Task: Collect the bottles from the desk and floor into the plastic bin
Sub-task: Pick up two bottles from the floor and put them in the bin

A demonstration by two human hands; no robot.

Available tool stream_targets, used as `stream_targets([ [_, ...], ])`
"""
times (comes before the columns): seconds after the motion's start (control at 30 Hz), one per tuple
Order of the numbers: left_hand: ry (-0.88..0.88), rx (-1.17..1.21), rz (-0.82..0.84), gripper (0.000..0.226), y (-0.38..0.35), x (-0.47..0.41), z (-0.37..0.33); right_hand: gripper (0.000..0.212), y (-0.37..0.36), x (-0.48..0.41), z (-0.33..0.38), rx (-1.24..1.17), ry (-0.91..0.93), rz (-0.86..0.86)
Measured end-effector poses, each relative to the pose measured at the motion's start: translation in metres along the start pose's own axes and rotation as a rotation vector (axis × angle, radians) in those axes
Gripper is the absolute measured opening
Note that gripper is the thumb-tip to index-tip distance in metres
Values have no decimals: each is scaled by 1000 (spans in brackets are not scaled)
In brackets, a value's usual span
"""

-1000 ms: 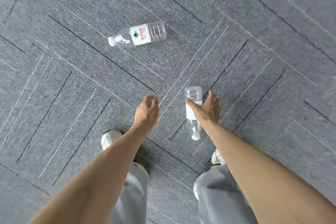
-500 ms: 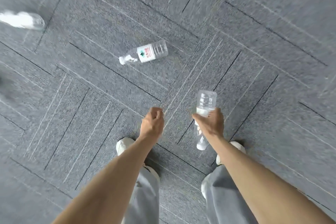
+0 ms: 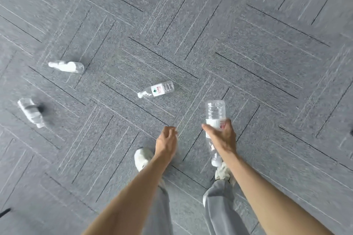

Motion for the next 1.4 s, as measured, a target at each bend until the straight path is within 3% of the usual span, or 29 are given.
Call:
stream_targets([
  [0.2,-74,-90,48,29,13,-72,-21,42,-24,-36,16,22,16,3],
  [0.4,-214,-369,105,34,16,-180,-17,52,-83,-116,19,22,17,-68],
  [0.57,-387,-661,117,79,26,-266,-7,51,-131,-171,24,43,48,-84],
  [0.73,-518,-982,-11,119,33,-333,-5,44,-150,-211,25,20,69,-116],
  [0.83,-498,-1104,-22,127,25,-364,6,42,-159,-223,17,22,70,-121],
  [0.9,-465,-1122,-12,121,15,-372,16,43,-162,-225,8,33,60,-115],
  [1.03,-357,-1001,29,98,8,-370,34,47,-156,-215,-3,62,59,-74],
  [1.27,-98,-431,186,91,23,-278,3,47,-121,-156,20,42,-27,-62],
  [1.4,45,-22,277,65,39,-205,-28,46,-100,-107,54,-39,-75,-28],
])
Point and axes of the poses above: each hand's wrist, its own x-axis away from the middle knuckle, its own y-axis out of the back of the hand, z = x × y, the point moved 4 cm from there along -x, towards the middle knuckle, and after that the axes turned 8 degrees about x, right-handed, at the moved point
